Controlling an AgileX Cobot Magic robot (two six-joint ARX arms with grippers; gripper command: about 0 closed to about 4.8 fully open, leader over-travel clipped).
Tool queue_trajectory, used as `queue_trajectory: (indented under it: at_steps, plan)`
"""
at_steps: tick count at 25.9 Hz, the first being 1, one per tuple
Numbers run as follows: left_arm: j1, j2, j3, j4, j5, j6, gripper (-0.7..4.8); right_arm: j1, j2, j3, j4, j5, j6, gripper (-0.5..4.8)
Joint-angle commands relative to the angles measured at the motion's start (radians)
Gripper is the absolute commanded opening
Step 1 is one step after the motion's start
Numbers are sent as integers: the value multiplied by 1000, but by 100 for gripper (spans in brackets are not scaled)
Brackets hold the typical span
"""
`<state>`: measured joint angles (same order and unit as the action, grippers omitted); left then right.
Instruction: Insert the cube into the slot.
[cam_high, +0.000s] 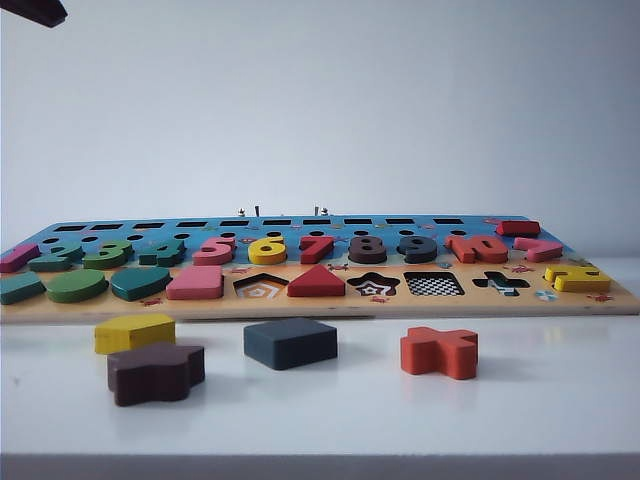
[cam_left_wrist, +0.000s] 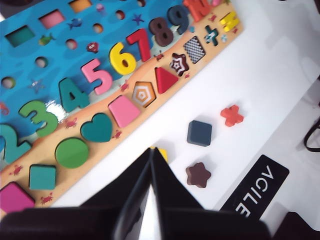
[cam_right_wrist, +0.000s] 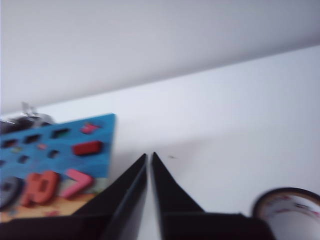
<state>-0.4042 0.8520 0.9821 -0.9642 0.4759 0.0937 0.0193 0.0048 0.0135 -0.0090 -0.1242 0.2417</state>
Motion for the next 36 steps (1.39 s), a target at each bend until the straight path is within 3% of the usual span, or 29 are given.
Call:
queue_trajectory:
  at_steps: [1,14,20,30,36]
  plan:
    - [0,10,14,-26,25,5,17,0,-2,46,22,-93,71,73]
    - [0,12,14,-85,26,14,17,1,24,372,-250,-371,68,138]
    - [1,12,13,-82,25,14,17,2,171,542,-444,-565,-54,210]
    - [1,12,13,-80,24,11,17,154,475,726,-676,-582,-221,222]
    - [1,12,13,-81,25,11,17,318,684,829,-821,-473,-330,297]
